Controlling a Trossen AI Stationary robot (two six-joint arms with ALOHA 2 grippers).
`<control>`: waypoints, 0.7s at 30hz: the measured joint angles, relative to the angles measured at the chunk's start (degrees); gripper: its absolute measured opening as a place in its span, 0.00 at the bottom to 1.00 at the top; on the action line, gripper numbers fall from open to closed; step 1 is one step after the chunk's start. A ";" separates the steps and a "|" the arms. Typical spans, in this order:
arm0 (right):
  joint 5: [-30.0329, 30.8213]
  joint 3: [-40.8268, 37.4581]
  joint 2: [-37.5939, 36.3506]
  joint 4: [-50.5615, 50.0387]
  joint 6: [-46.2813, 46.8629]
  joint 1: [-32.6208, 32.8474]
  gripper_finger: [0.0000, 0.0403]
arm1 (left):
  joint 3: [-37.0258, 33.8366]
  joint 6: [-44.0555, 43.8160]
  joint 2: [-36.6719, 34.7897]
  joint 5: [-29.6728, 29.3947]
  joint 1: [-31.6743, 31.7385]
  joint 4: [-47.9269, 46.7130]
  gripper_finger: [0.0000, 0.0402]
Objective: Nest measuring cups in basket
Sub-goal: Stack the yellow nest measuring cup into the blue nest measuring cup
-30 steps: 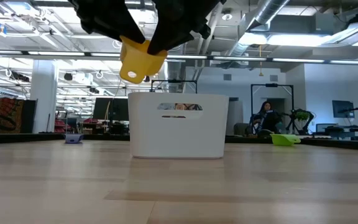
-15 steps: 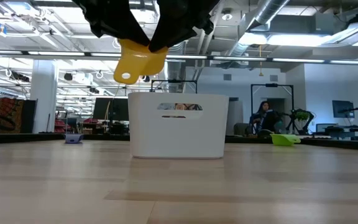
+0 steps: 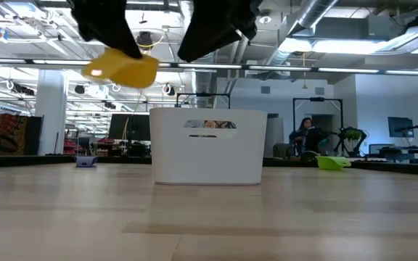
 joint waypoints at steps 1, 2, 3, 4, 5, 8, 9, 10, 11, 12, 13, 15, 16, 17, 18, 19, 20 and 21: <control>-0.16 0.00 0.25 0.91 -0.26 0.34 0.30 | 0.23 -2.10 -0.71 0.01 -0.22 -0.36 0.01; -0.19 0.00 0.27 1.78 -0.75 0.69 0.33 | 0.42 -4.24 -1.44 0.13 -0.39 -1.01 0.00; 0.08 0.02 0.21 2.94 -1.20 0.95 0.36 | 0.47 -6.58 -2.19 0.67 -0.47 -2.75 0.00; 0.22 0.06 0.01 4.22 -1.71 1.15 0.39 | 0.47 -9.29 -2.73 1.63 -0.77 -4.98 0.00; 0.33 0.07 -0.40 4.40 -1.94 1.32 0.42 | 0.45 -12.52 -2.96 2.94 -1.44 -6.72 0.00; 1.13 0.15 -1.18 4.64 -0.75 2.03 0.51 | 0.45 -23.01 -3.11 5.48 -5.56 -10.52 0.00; 1.56 0.15 -1.30 3.98 -0.15 2.41 0.53 | 0.45 -26.85 -3.13 6.00 -7.57 -11.15 0.00; 2.39 0.02 -1.62 2.59 0.44 2.92 0.55 | 0.45 -30.94 -3.09 6.30 -9.95 -11.48 0.00; 3.46 -0.04 -1.87 1.45 0.95 3.34 0.57 | 0.45 -34.64 -2.96 6.07 -12.52 -11.79 0.00; 4.13 0.00 -2.06 1.46 1.47 3.67 0.58 | 0.45 -38.06 -2.62 5.17 -15.21 -11.87 0.00; 4.75 0.08 -2.20 1.34 1.88 3.94 0.59 | 0.45 -41.05 -1.98 4.15 -17.69 -11.73 0.00; 5.92 0.08 -2.20 0.69 2.34 4.24 0.59 | 0.45 -45.90 -0.41 3.17 -22.28 -11.98 0.00; 6.11 0.04 -2.13 0.71 2.43 4.21 0.59 | 0.45 -48.35 0.50 2.85 -24.25 -12.14 0.00; 6.17 0.02 -2.11 0.67 2.46 4.19 0.59 | 0.45 -51.00 1.57 2.02 -26.00 -12.03 0.00; 6.15 0.02 -2.11 0.79 2.56 4.13 0.58 | 0.45 -53.56 2.91 1.36 -27.46 -11.99 0.00; 6.14 0.03 -2.11 0.88 2.88 4.09 0.58 | 0.45 -55.63 4.35 1.27 -28.75 -12.06 0.00; 6.13 0.04 -2.11 0.74 3.28 4.08 0.57 | 0.45 -57.56 5.64 1.30 -29.74 -12.26 0.00; 6.10 0.02 -2.11 0.46 3.52 4.08 0.56 | 0.45 -59.57 7.05 1.49 -30.54 -12.48 0.00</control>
